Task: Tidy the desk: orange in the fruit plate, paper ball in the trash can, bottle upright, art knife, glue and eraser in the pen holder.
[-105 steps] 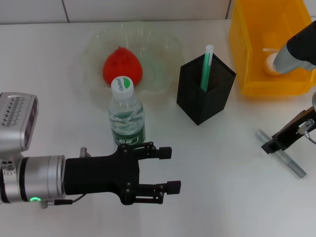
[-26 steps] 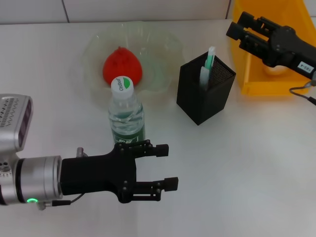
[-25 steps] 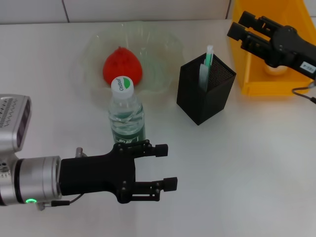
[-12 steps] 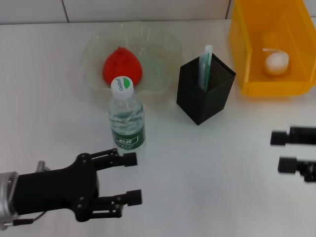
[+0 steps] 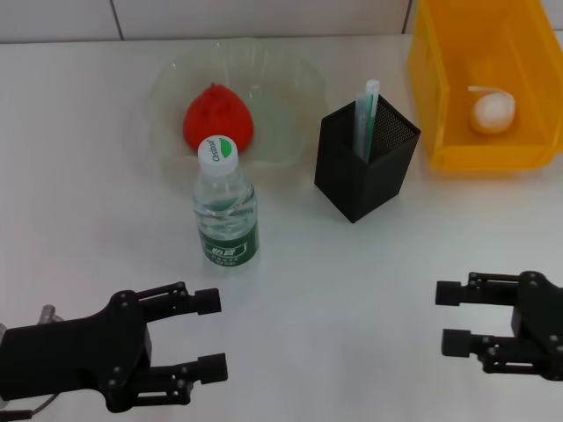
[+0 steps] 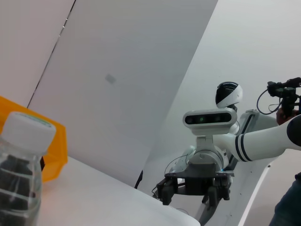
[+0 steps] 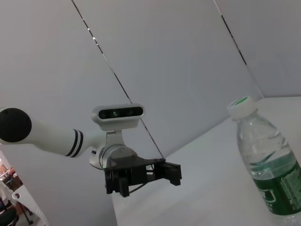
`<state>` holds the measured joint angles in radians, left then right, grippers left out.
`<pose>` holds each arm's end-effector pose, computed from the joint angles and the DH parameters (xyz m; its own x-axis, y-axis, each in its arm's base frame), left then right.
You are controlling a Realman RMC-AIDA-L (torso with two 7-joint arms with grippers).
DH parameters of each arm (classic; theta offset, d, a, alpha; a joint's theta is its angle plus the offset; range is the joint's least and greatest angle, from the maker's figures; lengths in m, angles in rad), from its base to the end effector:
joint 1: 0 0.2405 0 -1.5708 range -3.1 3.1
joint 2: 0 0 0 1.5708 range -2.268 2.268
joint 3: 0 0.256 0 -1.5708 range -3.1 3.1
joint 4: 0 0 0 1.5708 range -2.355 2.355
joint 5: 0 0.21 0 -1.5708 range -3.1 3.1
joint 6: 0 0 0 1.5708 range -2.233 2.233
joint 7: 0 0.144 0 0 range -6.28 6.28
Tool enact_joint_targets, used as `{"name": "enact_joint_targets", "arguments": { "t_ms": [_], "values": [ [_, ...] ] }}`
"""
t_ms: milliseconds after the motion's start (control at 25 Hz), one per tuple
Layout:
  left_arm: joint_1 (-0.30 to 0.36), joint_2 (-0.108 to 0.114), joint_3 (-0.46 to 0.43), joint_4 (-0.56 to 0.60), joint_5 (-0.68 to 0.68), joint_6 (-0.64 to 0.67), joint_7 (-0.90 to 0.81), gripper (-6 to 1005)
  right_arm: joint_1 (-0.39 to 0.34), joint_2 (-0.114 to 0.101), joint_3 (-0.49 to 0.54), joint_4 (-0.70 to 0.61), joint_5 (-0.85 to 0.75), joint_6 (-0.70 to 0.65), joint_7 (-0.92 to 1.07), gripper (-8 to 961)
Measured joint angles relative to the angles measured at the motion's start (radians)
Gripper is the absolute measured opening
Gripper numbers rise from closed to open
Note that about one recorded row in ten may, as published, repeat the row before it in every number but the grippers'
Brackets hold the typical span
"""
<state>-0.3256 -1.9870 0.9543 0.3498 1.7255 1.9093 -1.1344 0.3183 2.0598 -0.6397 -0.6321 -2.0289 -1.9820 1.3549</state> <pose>-0.2919 0.2114 -0.0087 0.6261 0.4135 0.6611 0.3800 -0.9021 0.2044 0.2928 0.2235 0.0143 0.6630 -0.4721 -0.5810 -0.4590 -0.8694 0.1826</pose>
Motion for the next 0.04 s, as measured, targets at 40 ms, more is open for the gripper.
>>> {"name": "enact_joint_targets", "arguments": {
  "t_ms": [40],
  "values": [
    [0.000,-0.001,0.002,0.000,0.000,0.000,-0.003,802,0.000,0.000,0.000,0.000,0.000,0.000,0.000,653]
  ]
}}
